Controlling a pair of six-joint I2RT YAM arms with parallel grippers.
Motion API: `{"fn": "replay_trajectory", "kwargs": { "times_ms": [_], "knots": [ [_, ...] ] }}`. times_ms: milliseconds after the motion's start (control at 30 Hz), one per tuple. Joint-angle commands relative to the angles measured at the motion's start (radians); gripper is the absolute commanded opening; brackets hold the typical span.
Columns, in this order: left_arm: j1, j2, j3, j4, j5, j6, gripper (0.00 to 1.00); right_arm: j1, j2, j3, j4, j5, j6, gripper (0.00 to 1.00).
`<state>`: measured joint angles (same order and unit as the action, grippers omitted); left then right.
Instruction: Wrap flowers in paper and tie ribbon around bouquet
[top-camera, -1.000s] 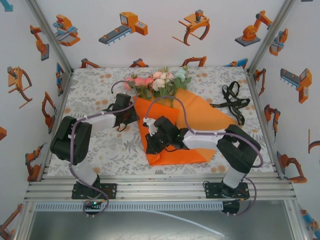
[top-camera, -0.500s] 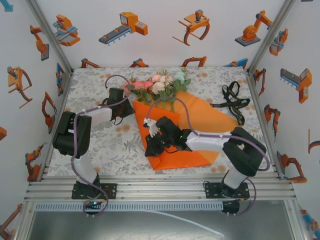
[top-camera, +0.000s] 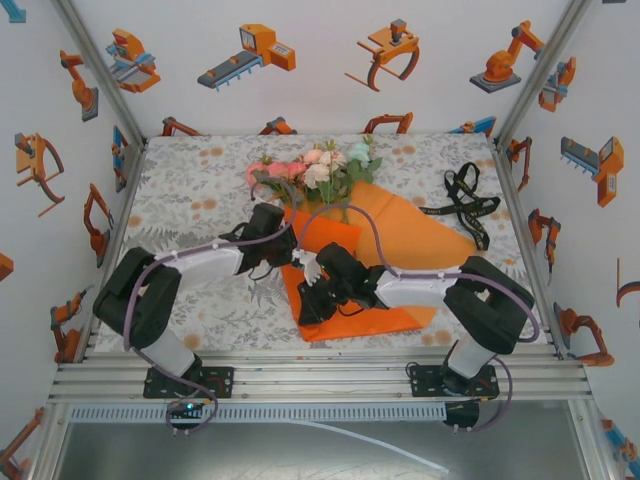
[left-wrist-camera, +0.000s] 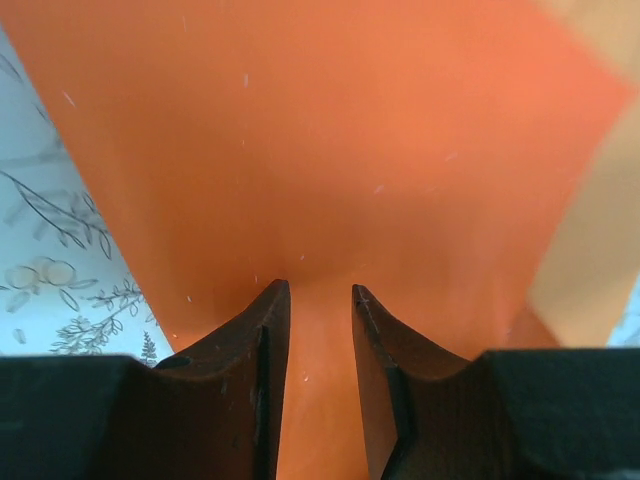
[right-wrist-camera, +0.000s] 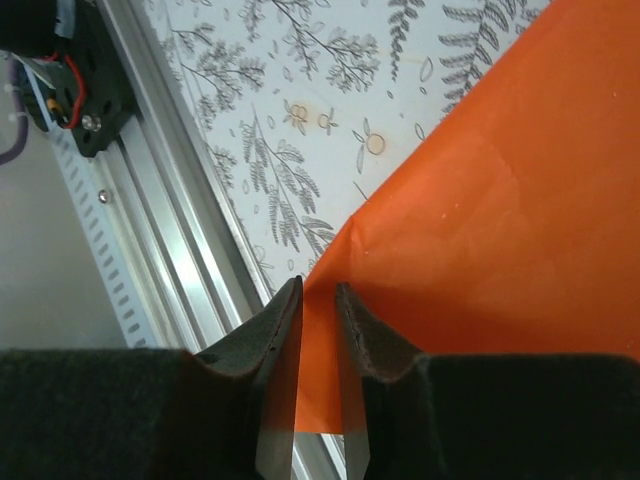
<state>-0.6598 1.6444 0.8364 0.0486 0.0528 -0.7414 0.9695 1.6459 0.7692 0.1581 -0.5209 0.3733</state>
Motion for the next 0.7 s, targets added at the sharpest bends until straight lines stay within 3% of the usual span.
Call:
{"fn": "replay_trajectory", "kwargs": {
  "times_ms": [0, 367, 667],
  "knots": [
    [0.001, 0.048, -0.033, 0.026, -0.001, -0.056, 0.32, 0.001, 0.037, -0.018, 0.010, 0.024, 0.002, 0.23],
    [0.064, 0.152, 0.034, 0.025, -0.042, -0.004, 0.31, 0.029, -0.101, 0.027, -0.096, 0.061, -0.051, 0.24],
    [0.133, 0.244, 0.096, 0.060, -0.010, 0.012, 0.31, 0.040, 0.052, 0.013, -0.083, 0.054, -0.052, 0.17]
  ]
}}
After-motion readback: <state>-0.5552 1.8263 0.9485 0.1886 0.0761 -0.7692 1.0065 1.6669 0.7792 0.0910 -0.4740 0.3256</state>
